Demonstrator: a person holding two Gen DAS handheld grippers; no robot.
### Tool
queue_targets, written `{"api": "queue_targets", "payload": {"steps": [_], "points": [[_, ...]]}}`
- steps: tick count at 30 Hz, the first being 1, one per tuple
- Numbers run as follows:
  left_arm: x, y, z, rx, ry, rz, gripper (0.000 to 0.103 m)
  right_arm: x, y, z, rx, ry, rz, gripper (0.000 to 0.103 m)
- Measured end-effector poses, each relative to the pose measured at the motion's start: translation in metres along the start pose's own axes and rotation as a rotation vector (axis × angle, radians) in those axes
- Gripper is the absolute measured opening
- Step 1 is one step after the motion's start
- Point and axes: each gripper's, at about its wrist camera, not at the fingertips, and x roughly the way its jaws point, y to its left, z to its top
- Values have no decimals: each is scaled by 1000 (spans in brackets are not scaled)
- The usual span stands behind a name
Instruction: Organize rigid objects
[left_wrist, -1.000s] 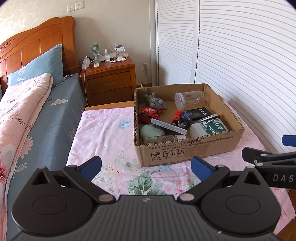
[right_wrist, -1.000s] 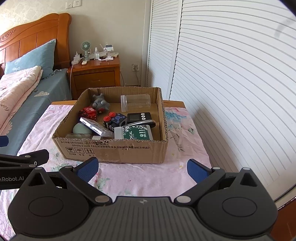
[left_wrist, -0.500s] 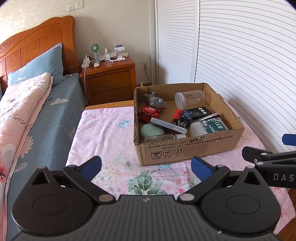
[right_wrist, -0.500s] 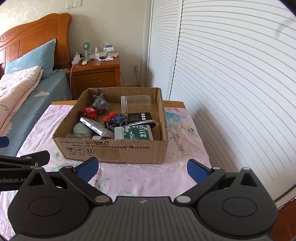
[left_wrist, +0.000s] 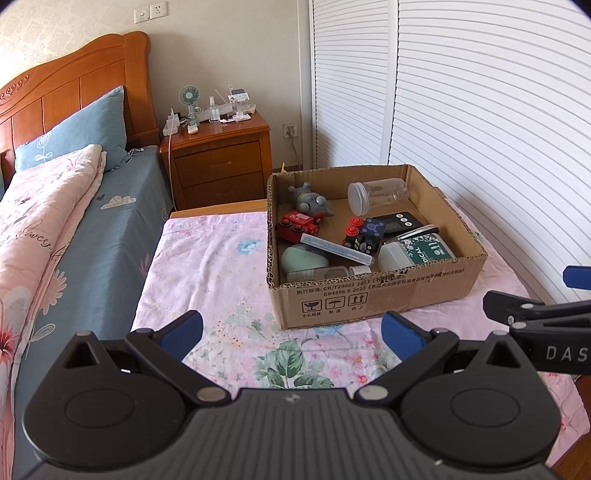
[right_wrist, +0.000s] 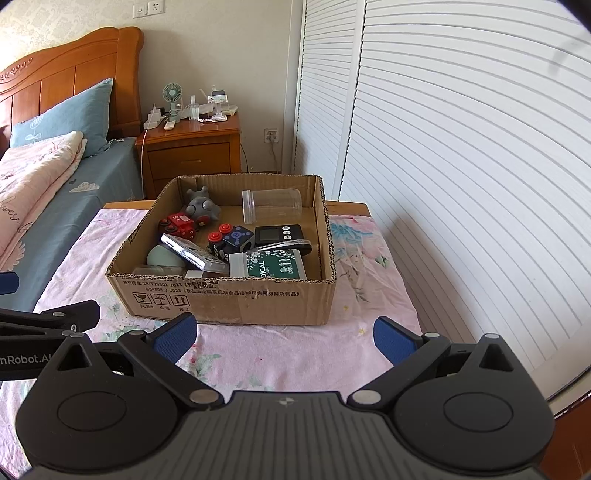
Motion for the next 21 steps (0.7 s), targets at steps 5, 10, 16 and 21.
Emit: {"api": "queue_targets", "payload": {"steps": [5,10,16,21], "points": [[-1,0,-1,-1,-1,0,102,-1,0,0,-1,-4,0,103],[-1,0,-1,-1,0,1,102,-1,0,0,-1,-3,0,103],[-1,0,-1,-1,-1,0,102,-2,-1,0,-2,-4,0,103],[-2,0,-1,-2,-2,1,102,-2,-1,0,-2,-4,0,103]]}}
